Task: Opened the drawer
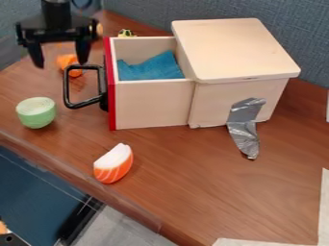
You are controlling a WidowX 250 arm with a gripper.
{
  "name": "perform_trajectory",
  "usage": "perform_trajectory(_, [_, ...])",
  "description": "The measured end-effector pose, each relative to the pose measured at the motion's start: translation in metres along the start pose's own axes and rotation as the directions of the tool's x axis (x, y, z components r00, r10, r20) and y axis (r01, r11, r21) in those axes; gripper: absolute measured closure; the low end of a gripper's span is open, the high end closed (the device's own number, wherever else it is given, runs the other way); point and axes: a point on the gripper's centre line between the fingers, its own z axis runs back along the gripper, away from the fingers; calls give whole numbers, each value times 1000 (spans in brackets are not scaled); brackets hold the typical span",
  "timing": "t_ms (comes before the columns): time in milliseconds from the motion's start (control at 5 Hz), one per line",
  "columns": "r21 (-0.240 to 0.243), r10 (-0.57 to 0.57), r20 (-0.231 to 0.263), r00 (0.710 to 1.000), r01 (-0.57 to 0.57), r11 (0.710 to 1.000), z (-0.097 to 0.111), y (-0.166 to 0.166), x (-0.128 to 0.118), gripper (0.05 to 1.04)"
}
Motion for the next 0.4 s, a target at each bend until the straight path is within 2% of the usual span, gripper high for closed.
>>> perform_trajectory(200, [62, -1, -39, 999, 3, 998, 19, 7, 5, 84])
perform_trajectory(400, [126, -44, -110, 993, 58, 990, 42, 12, 6, 84])
